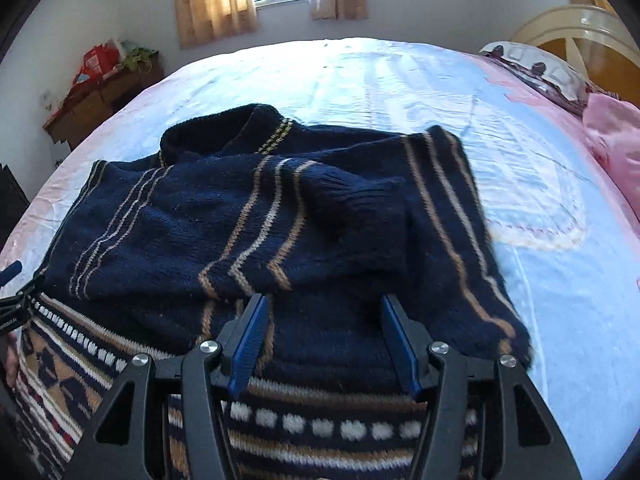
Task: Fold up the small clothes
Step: 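Move both tools to the patterned hem of the sweater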
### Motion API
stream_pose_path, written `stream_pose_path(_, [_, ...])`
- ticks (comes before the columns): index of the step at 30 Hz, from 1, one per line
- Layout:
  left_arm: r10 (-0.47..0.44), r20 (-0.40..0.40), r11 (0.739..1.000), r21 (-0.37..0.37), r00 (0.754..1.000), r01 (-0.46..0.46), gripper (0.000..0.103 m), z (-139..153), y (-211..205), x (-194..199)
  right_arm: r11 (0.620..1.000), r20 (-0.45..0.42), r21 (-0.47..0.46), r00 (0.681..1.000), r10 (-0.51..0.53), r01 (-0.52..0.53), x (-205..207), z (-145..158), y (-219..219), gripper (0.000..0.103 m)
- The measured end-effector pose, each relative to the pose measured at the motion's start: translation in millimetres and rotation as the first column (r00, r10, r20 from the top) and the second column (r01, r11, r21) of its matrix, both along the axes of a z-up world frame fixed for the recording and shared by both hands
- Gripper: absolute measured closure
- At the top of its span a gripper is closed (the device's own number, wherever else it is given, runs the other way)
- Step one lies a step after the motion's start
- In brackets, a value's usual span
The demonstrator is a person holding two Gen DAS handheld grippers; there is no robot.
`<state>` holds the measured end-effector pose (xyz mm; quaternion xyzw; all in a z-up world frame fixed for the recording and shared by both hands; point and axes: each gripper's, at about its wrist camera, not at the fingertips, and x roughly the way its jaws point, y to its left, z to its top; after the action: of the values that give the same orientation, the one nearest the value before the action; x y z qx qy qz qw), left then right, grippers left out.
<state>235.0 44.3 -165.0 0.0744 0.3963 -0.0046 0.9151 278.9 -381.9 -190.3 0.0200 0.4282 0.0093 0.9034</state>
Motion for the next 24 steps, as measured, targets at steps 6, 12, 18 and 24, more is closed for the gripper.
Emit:
stream_pose_path(6, [-0.056, -0.002, 0.998, 0.006, 0.998, 0.056, 0.0, 4.9, -6.5, -23.8, 0.999, 0.005, -0.022, 1.0, 0.023, -0.023, -28.7, 4.8, 4.4, 0.045])
stream_pose_path(12, [-0.091, -0.012, 0.996, 0.004, 0.996, 0.091, 0.0, 7.3, -8.8, -51.3, 0.999, -0.031, -0.032, 0.999, 0.036, -0.037, -61.8, -1.6, 5.2, 0.044])
stream_pose_path(18, [-0.089, -0.059, 0.993, -0.078, 0.994, 0.084, 0.0, 7.6, 2.0, -71.9, 0.998, -0.023, -0.051, 0.999, 0.038, -0.039, -96.0, -3.7, 7.1, 0.043])
stream_pose_path(24, [-0.077, -0.091, 0.992, -0.102, 0.993, 0.068, 0.0, 5.3, 18.9, -105.3, 0.996, -0.034, -0.07, 0.998, 0.053, -0.055, -126.3, -2.3, 8.4, 0.042])
